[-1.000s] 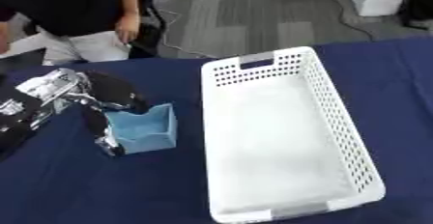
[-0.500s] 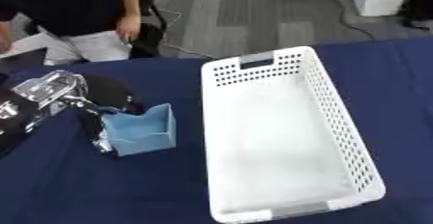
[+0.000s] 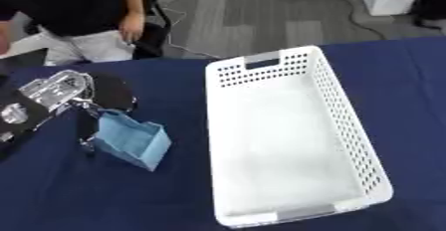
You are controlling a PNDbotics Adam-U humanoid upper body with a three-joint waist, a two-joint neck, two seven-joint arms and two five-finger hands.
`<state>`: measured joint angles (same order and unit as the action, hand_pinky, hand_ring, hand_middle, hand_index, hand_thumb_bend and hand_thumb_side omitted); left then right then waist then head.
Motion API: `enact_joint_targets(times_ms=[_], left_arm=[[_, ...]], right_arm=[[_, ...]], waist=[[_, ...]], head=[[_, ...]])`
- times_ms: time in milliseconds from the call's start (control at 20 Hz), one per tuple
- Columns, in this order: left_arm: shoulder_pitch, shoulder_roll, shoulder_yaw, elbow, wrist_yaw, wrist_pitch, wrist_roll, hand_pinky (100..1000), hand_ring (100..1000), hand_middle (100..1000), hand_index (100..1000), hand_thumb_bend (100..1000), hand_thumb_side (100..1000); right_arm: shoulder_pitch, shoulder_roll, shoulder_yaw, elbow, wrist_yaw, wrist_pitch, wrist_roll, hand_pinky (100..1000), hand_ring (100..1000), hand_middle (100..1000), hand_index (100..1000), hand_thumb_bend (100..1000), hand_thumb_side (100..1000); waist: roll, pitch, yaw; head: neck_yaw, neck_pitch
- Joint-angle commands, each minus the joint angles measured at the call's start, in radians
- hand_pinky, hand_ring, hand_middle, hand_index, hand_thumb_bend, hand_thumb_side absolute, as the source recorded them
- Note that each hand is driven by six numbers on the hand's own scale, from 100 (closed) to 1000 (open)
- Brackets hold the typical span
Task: Pick up objects on the table and place them in the box.
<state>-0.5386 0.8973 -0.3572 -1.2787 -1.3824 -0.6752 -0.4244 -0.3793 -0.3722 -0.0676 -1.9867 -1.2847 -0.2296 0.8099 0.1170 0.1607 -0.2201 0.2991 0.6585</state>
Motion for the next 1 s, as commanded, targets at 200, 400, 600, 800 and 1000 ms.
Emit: enact_joint_targets(times_ms=[200, 400, 600, 800, 1000], left_arm=[[-0.028, 0.032, 0.015, 0.019, -0.09, -0.164, -0.11, 327, 511, 489, 592, 839, 354], [-0.037, 0.037, 0.033, 0.039, -0.104, -0.155, -0.057, 329, 515, 490, 593, 845, 418], [-0.037, 0.041, 0.039, 0.05, -0.111, -0.156, -0.029, 319, 509, 483, 583, 848, 427], [-0.038, 0.055, 0.049, 0.046, -0.086, -0.163, 0.025, 228, 438, 375, 458, 856, 396], [-0.031, 0.073, 0.059, -0.019, 0.022, -0.203, 0.27, 100, 100, 100, 174, 857, 384]], right_arm=[[-0.01, -0.027, -0.001, -0.013, -0.001, 0.001, -0.005, 748, 759, 821, 840, 100, 895], [-0.01, -0.026, -0.001, -0.013, -0.002, 0.002, -0.008, 746, 758, 820, 839, 100, 897], [-0.01, -0.027, -0.001, -0.013, -0.001, 0.003, -0.008, 747, 758, 820, 840, 100, 897], [-0.007, -0.028, -0.001, -0.013, 0.003, 0.004, -0.006, 748, 758, 820, 841, 100, 897], [-0.006, -0.028, -0.002, -0.013, 0.005, 0.006, -0.007, 747, 757, 818, 841, 100, 897]], waist=[[-0.004, -0.021, 0.003], [-0.003, -0.023, 0.002], [-0.003, -0.023, 0.001], [-0.002, -0.024, 0.003], [-0.002, -0.024, 0.003]], head=[[0.003, 0.009], [-0.001, 0.007], [-0.002, 0.005], [-0.003, 0.004], [-0.007, 0.001]])
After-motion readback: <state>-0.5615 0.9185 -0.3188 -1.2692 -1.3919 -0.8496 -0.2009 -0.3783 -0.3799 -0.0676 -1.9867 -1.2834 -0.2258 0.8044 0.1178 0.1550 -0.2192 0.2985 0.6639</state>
